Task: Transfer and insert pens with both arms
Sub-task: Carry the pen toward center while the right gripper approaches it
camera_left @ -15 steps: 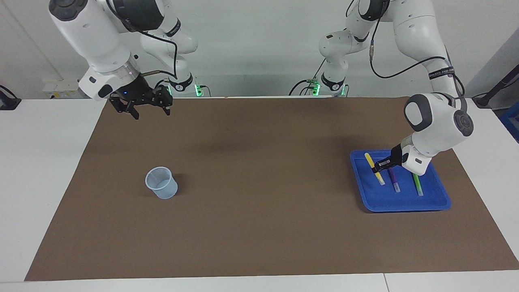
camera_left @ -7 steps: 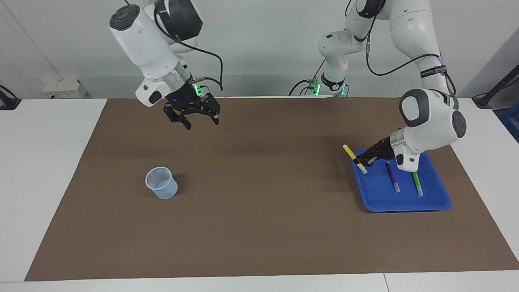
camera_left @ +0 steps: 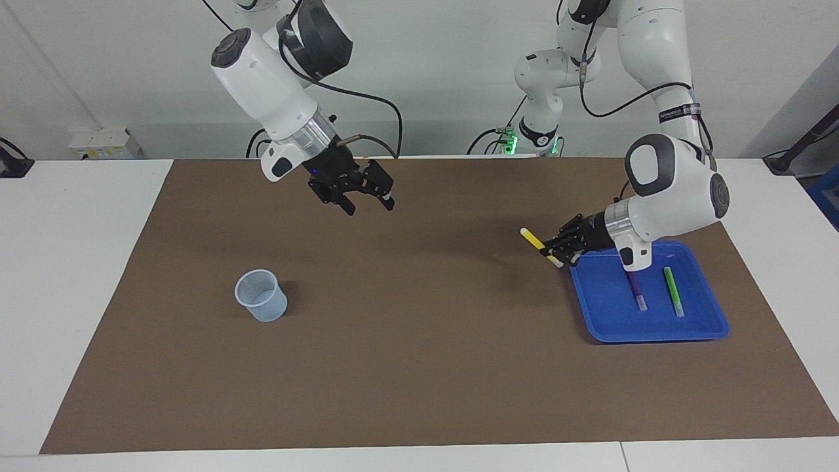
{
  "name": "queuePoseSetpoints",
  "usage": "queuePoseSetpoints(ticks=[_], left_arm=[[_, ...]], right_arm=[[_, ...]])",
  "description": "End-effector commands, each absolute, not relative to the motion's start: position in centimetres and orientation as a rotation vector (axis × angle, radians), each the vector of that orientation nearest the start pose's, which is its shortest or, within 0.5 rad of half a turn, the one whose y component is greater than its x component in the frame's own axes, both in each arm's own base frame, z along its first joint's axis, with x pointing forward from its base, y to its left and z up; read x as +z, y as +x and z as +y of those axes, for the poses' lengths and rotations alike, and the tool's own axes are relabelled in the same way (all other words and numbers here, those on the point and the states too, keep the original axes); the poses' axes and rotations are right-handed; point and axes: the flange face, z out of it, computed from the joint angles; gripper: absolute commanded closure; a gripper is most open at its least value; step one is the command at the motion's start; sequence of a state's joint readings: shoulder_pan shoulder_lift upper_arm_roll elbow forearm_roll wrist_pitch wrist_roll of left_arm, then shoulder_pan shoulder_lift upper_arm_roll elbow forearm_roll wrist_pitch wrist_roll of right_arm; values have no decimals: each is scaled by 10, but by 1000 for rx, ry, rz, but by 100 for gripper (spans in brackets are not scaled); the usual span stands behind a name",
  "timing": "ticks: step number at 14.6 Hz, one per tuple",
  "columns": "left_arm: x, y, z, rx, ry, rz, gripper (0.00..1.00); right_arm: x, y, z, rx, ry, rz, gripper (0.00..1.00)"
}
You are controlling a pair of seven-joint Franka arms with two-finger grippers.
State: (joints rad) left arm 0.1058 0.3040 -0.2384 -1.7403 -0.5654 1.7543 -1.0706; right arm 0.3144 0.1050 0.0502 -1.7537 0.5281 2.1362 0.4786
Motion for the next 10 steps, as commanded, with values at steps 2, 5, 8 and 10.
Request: queuePoseSetpoints(ticks=[2, 5, 8, 10], left_arm=[[410, 590, -143, 1087, -2679, -1913, 100], [414, 581, -177, 1069, -2621, -1953, 100], [418, 580, -187, 1130, -2575, -2016, 100], [424, 574, -206, 1185, -2525, -2053, 100]], right_arm=[[512, 575, 291, -111, -2513, 422, 8], [502, 574, 312, -103, -2470, 430, 15], [494, 567, 333, -87, -2471, 403, 23], [485, 563, 350, -110, -2466, 396, 27]])
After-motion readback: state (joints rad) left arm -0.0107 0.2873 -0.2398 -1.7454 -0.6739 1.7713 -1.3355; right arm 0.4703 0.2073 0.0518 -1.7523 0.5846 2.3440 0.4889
